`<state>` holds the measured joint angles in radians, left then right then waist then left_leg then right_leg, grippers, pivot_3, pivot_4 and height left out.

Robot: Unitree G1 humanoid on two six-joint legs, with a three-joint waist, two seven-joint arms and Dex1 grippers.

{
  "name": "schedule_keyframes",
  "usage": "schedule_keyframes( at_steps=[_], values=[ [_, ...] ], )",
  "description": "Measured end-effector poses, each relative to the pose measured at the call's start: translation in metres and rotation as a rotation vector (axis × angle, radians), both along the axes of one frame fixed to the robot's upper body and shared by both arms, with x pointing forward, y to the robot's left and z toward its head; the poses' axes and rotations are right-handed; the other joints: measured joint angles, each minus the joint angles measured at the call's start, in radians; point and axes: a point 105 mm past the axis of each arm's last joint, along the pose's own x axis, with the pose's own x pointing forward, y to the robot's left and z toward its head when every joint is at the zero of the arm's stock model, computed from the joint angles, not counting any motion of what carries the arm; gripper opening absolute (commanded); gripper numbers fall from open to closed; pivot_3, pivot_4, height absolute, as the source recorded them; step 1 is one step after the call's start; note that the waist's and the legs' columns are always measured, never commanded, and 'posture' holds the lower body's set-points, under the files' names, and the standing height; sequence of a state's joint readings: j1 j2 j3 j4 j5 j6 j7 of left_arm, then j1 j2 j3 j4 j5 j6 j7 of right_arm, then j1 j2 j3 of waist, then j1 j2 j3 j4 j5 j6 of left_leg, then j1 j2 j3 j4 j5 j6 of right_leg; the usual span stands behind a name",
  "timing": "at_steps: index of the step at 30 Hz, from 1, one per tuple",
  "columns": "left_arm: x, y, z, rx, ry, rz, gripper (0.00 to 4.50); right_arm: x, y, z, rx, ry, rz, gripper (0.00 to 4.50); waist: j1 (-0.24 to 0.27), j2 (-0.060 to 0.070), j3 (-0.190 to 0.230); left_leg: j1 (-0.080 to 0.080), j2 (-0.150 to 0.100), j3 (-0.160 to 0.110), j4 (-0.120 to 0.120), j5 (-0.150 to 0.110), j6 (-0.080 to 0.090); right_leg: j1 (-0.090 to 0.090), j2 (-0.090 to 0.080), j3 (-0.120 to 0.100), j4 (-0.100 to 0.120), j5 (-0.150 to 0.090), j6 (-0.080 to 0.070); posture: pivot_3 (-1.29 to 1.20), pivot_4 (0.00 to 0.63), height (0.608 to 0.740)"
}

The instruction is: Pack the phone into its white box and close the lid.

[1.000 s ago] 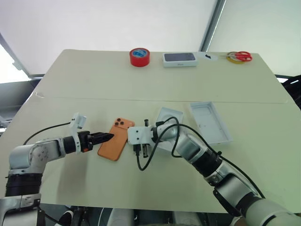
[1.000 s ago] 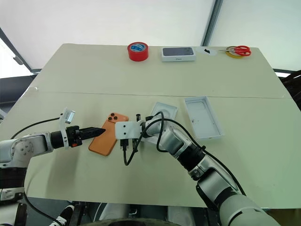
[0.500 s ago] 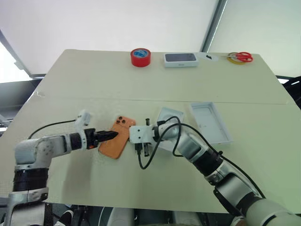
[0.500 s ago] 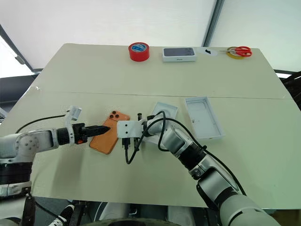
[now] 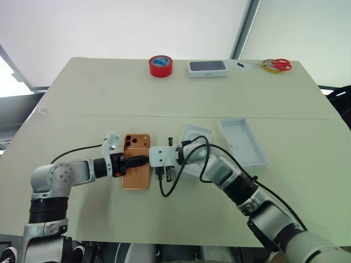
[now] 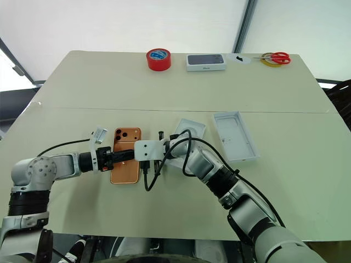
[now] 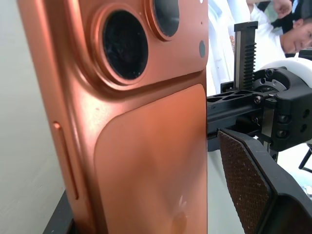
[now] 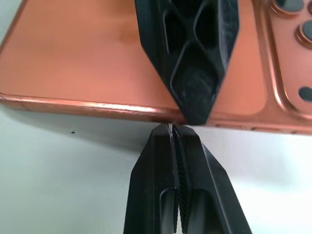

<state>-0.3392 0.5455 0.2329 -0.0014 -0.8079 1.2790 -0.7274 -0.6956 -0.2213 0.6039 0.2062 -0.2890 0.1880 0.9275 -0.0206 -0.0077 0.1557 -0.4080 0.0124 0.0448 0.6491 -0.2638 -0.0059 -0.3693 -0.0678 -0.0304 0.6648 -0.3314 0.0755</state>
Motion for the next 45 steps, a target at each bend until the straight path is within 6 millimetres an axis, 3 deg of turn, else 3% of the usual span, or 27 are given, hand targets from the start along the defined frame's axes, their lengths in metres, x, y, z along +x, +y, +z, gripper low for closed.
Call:
schedule_keyframes(
  at_steps=[12,17,20,23,25,35,36,37,43,45],
  values=[
    [-0.009,0.021,-0.003,-0.06,0.037,0.091,2.94,0.004,-0.002,0.0,0.008,-0.025,-0.018,0.13,-0.01,0.0,0.0,0.0,0.001,0.0,-0.001,0.0,-0.001,-0.001,0.0,0.0,0.0,0.0,0.0,0.0,0.15,0.74],
    [-0.009,0.02,-0.004,-0.095,0.052,0.121,2.94,0.005,-0.002,0.0,0.008,-0.024,-0.02,0.13,-0.012,0.0,0.0,0.0,0.001,0.0,-0.001,0.0,-0.001,0.0,0.0,0.0,0.0,0.0,0.0,0.0,0.15,0.74],
    [-0.01,0.022,-0.005,-0.109,0.065,0.145,2.13,0.005,-0.002,0.0,0.008,-0.023,-0.019,0.0,-0.013,0.0,0.0,0.0,0.001,0.0,-0.001,0.0,-0.001,0.0,0.0,0.0,0.0,0.0,0.0,0.0,0.15,0.74],
    [-0.014,0.027,-0.012,-0.113,0.111,0.167,0.61,0.004,-0.002,0.0,0.009,-0.021,-0.018,0.0,-0.016,0.0,0.0,0.0,0.001,0.0,-0.001,0.0,-0.001,-0.001,0.0,0.0,0.0,0.0,0.0,0.0,0.15,0.74],
    [-0.016,0.022,-0.003,-0.177,0.097,0.131,0.61,0.005,-0.002,0.0,0.007,-0.021,-0.019,0.0,-0.015,-0.001,0.0,0.0,0.001,0.0,-0.001,0.001,-0.001,0.0,0.0,0.0,0.0,0.0,0.0,0.0,0.15,0.74],
    [-0.018,0.027,-0.01,-0.198,0.149,0.156,0.61,0.005,-0.002,0.001,0.01,-0.015,-0.025,0.0,-0.021,-0.001,0.0,0.0,0.001,0.0,-0.002,0.003,-0.006,-0.001,0.0,0.0,-0.001,0.0,0.0,0.0,0.15,0.74],
    [-0.018,0.027,-0.01,-0.205,0.152,0.154,0.13,0.005,-0.002,0.001,0.014,-0.01,-0.028,0.0,-0.021,-0.001,0.0,0.0,0.001,0.0,-0.002,0.003,-0.006,-0.001,0.0,0.0,-0.001,0.0,0.0,0.0,0.15,0.74],
    [-0.018,0.024,-0.005,-0.238,0.145,0.14,0.0,0.006,-0.002,0.002,0.027,0.006,-0.039,0.0,-0.02,-0.001,0.0,0.0,0.001,0.0,-0.002,0.003,-0.006,-0.001,0.0,0.0,-0.001,0.0,0.0,0.0,0.15,0.74],
    [-0.017,0.024,-0.006,-0.243,0.154,0.141,0.0,0.02,-0.015,0.028,0.192,0.125,-0.137,0.0,-0.019,-0.001,0.0,0.0,0.001,0.0,-0.002,0.003,-0.006,-0.001,0.0,0.0,-0.001,0.0,0.0,0.0,0.15,0.74],
    [-0.017,0.024,-0.006,-0.247,0.158,0.143,0.0,0.019,-0.019,0.039,0.261,0.184,-0.139,0.53,-0.019,-0.001,0.0,0.0,0.001,0.0,-0.002,0.003,-0.005,-0.001,0.0,0.0,-0.001,0.0,0.0,0.0,0.15,0.74]
  ],
)
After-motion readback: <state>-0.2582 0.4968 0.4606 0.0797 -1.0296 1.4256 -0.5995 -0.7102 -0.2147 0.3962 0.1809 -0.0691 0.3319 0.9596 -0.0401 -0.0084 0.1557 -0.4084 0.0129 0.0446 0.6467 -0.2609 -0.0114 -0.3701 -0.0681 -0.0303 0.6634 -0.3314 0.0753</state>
